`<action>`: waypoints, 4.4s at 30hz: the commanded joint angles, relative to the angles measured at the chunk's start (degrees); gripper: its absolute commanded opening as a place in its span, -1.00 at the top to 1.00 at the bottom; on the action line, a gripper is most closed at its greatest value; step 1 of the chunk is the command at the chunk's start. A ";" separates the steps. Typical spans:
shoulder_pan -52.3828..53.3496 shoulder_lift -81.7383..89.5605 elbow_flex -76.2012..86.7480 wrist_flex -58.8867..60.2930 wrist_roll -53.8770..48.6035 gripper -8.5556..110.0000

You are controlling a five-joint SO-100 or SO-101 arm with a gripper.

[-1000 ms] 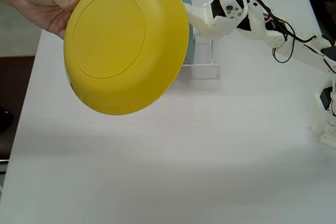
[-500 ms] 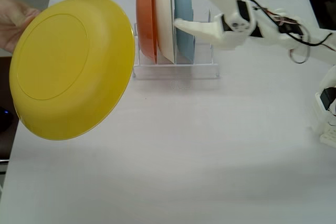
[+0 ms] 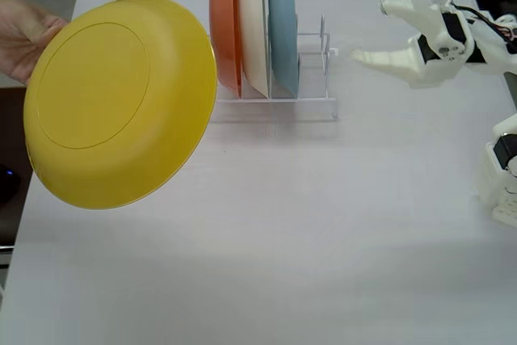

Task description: Please take one of the plates.

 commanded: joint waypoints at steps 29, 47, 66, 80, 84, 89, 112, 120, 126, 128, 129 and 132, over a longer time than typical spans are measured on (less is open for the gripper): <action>4.75 40.61 43.51 3.43 9.32 0.16; 4.75 43.15 56.51 1.58 10.20 0.20; 5.19 43.15 65.48 5.27 13.18 0.47; 5.98 43.15 68.64 6.77 13.97 0.68; 6.15 43.15 68.64 8.26 13.97 0.71; 6.50 43.24 68.64 11.69 14.59 0.80; 7.65 43.33 68.64 19.34 15.03 0.86; 7.65 43.33 68.73 19.34 14.50 0.86; 7.65 43.33 68.73 19.34 14.33 0.86; 7.65 43.33 68.73 19.34 14.33 0.86; 7.65 43.33 68.73 19.34 14.33 0.86; 7.65 43.33 68.73 19.34 14.85 0.86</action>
